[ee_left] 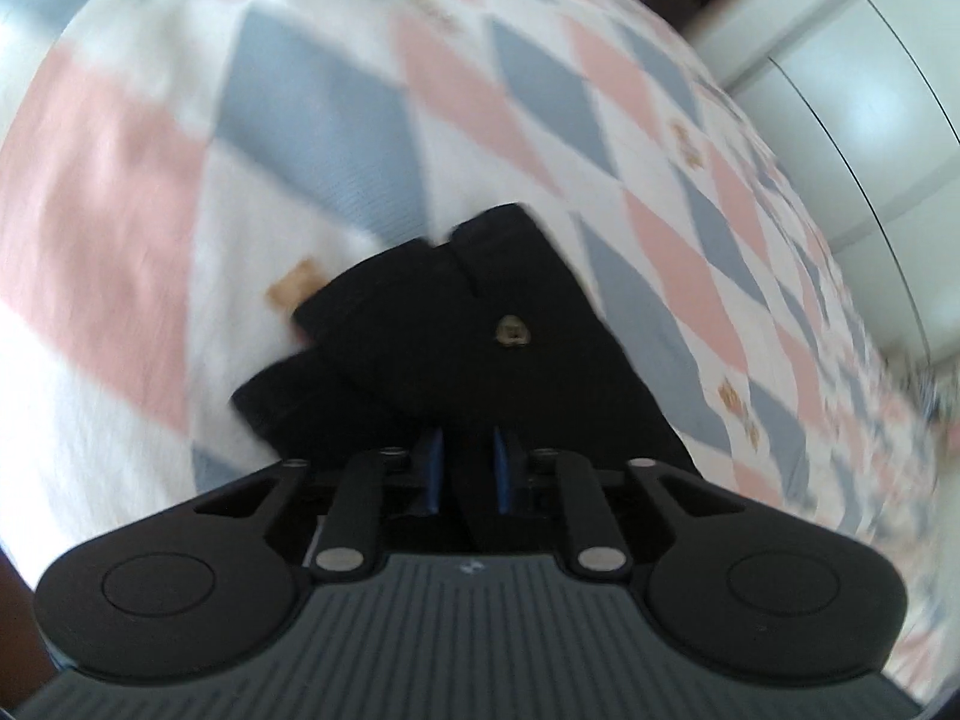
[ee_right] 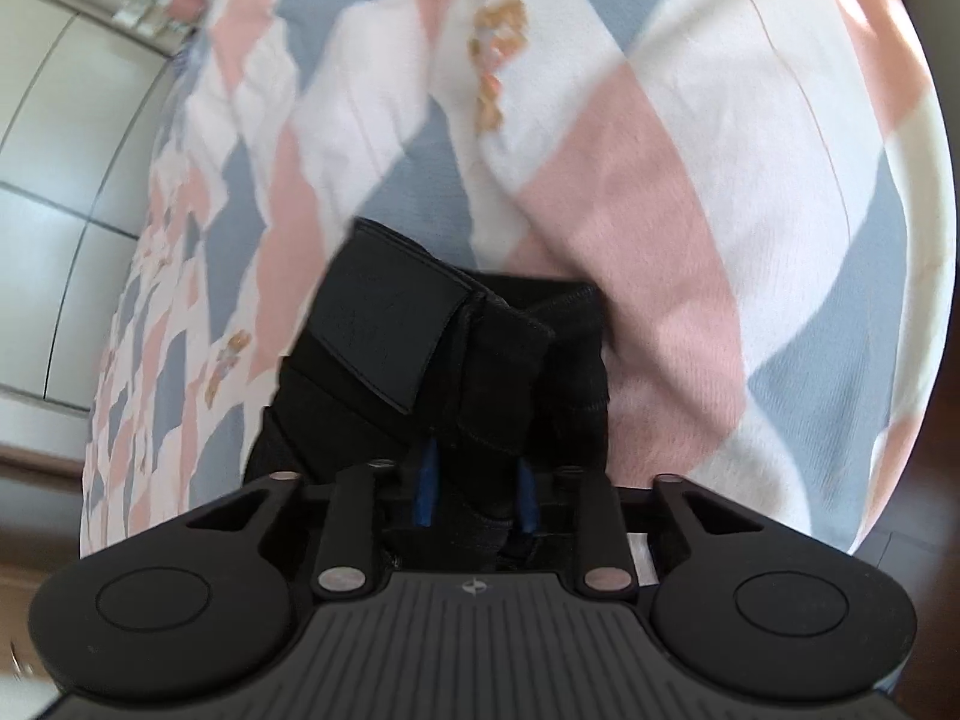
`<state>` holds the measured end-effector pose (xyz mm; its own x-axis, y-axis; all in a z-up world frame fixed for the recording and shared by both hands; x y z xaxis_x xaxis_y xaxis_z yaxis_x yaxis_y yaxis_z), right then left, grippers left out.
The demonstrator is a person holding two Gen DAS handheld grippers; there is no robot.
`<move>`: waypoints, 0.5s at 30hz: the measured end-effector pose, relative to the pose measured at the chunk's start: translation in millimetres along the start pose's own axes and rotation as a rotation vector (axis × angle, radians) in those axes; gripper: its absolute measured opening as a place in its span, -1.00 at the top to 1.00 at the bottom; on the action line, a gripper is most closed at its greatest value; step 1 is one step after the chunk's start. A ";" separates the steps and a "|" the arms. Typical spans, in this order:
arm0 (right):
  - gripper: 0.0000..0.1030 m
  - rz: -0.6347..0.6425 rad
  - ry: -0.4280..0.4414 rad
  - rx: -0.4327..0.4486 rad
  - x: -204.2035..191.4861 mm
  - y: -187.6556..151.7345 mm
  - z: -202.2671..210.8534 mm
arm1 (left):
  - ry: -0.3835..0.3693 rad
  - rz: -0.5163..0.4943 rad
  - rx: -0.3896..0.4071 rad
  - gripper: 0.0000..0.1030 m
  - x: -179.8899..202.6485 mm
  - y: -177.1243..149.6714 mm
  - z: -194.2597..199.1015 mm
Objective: Fold clothes
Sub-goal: 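Lay the held hems onto the waistband with both grippers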
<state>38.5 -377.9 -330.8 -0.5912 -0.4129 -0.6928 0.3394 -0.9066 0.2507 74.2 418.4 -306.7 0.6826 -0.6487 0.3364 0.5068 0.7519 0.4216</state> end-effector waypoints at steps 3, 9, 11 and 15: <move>0.81 0.067 0.052 0.014 -16.9 7.7 14.3 | -0.012 -0.102 0.036 0.85 13.0 1.8 18.7; 0.86 0.068 0.157 0.048 -33.6 23.2 46.2 | -0.057 -0.274 0.140 0.86 29.9 -1.8 68.0; 0.87 0.064 0.117 0.028 -17.8 18.3 42.7 | -0.018 -0.308 0.123 0.85 20.9 -11.1 60.1; 0.86 0.005 0.013 -0.021 21.5 4.8 19.8 | 0.092 -0.334 0.031 0.86 -4.9 -39.1 16.3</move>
<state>12.9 -392.9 -331.1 -0.5798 -0.4163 -0.7004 0.3578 -0.9024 0.2401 42.5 390.3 -311.1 0.5269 -0.8442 0.0985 0.6953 0.4948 0.5213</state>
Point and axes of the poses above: each gripper's, at about its wrist camera, not at the fingertips, and z roughly against the way its jaws point, x to its right, y to its top, the point moved 8 cm from there along -z, roughly the way its jaws point, and after that the axes turned 8 degrees about y, right-handed, at the moved point
